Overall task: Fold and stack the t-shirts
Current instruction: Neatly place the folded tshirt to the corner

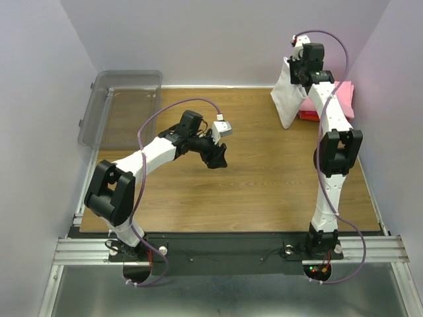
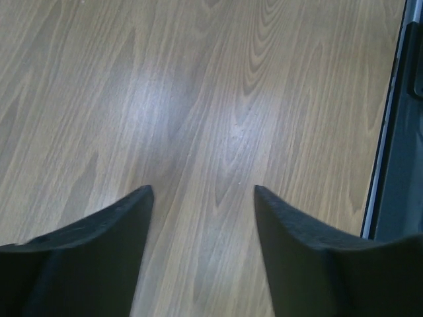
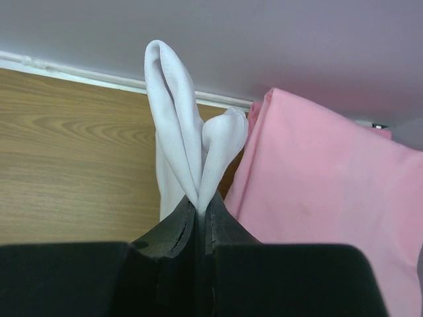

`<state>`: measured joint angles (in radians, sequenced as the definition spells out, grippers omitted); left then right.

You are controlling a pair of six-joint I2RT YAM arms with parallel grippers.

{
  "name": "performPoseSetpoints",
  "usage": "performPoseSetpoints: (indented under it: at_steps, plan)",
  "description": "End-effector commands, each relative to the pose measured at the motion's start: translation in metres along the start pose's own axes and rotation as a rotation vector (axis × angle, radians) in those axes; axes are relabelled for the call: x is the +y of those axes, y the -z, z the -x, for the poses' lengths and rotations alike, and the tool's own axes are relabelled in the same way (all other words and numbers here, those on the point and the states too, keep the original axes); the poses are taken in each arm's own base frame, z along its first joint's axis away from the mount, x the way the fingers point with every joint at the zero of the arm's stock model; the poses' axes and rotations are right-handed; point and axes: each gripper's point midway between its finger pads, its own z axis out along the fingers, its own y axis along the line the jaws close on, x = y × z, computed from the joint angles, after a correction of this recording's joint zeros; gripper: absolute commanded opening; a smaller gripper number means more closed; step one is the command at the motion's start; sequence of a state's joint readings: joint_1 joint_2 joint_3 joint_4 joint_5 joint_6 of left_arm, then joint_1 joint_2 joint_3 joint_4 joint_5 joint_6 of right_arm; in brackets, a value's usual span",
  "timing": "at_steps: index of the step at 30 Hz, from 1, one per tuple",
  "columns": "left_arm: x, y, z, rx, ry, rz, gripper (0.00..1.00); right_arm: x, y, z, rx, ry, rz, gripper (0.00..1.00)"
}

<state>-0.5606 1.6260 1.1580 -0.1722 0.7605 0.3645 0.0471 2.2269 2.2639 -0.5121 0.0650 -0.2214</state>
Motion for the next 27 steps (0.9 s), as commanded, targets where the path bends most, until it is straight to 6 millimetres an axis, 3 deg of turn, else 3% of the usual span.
performPoseSetpoints:
  at_steps: [1,3,4,16,17,27]
  plan:
    - [-0.006,0.003,0.013,-0.026,-0.018,-0.045,0.81,-0.027,0.05,0.072,-0.176,-0.006,-0.044,0.01]
    - [-0.008,0.005,0.014,-0.026,-0.023,-0.051,0.94,-0.034,0.054,0.078,-0.191,-0.011,-0.053,0.01]
    - [-0.009,0.005,0.014,-0.027,-0.025,-0.053,0.95,-0.037,0.055,0.08,-0.196,-0.015,-0.058,0.01]
    - [-0.007,0.006,0.011,-0.018,-0.031,-0.034,0.96,-0.05,0.084,0.116,-0.291,-0.009,-0.071,0.01]
    - [-0.006,0.006,0.011,-0.018,-0.03,-0.031,0.96,-0.066,0.085,0.114,-0.288,-0.014,-0.095,0.01]
    - [-0.006,0.005,0.01,-0.014,-0.029,-0.033,0.96,-0.081,0.087,0.115,-0.298,-0.009,-0.107,0.01]
